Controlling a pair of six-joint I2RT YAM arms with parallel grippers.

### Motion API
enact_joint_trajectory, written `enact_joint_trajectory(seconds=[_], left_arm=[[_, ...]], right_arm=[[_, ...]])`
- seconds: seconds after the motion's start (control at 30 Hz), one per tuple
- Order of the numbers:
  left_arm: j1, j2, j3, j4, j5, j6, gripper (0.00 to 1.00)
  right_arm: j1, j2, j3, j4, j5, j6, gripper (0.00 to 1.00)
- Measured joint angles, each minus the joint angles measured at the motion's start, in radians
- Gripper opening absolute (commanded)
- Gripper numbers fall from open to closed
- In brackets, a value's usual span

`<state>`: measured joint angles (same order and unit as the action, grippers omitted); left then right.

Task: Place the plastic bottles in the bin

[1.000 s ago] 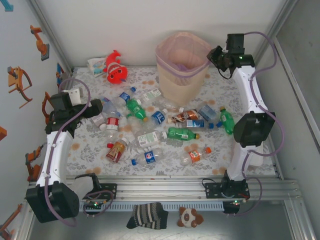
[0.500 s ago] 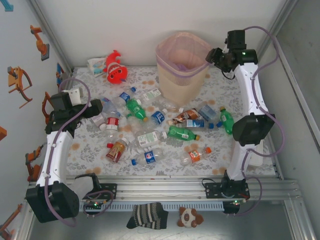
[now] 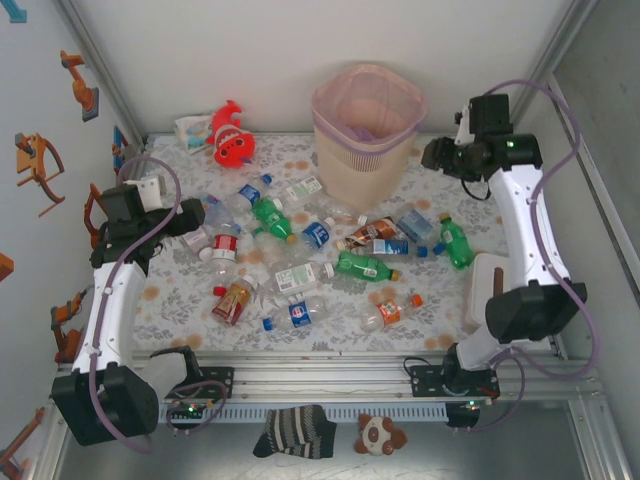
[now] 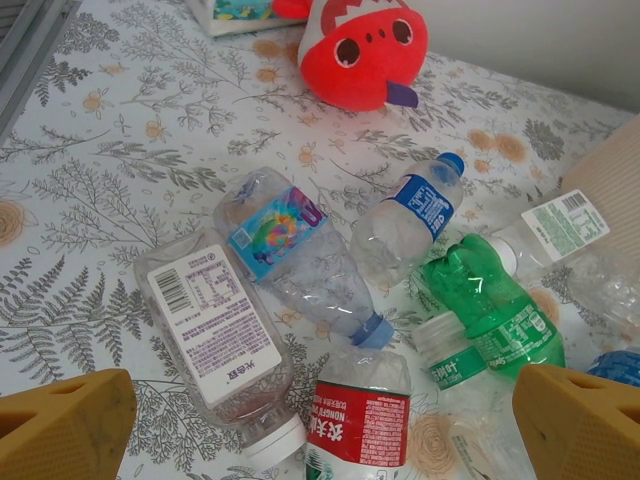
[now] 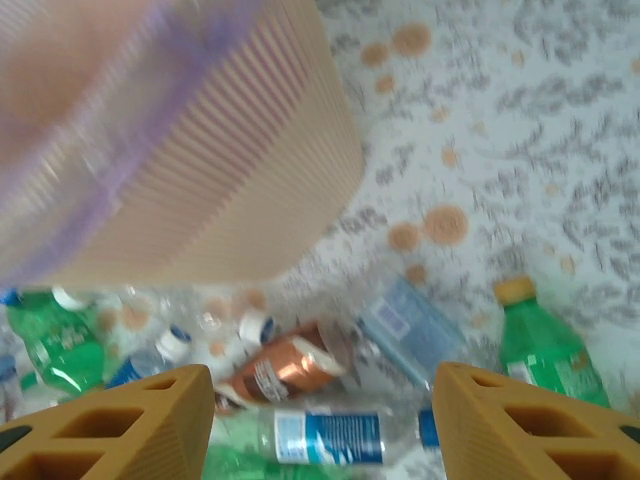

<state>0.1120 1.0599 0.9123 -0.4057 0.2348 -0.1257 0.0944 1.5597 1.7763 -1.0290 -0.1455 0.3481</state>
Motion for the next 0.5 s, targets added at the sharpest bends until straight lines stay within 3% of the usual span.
enact_joint_trajectory(seconds=[0.2,0.5], left_arm=[[0.0,0.0,0.0,-0.004,-0.002,0.0,0.96],[0.0,0.0,0.0,-0.006,-0.002,0.0,0.96]], right_arm=[[0.047,-0.185,-0.356,0.021,0.013,0.147,0.61],[0.144,-0.521,-0.837,0.087,0.001,0.646,0.67]])
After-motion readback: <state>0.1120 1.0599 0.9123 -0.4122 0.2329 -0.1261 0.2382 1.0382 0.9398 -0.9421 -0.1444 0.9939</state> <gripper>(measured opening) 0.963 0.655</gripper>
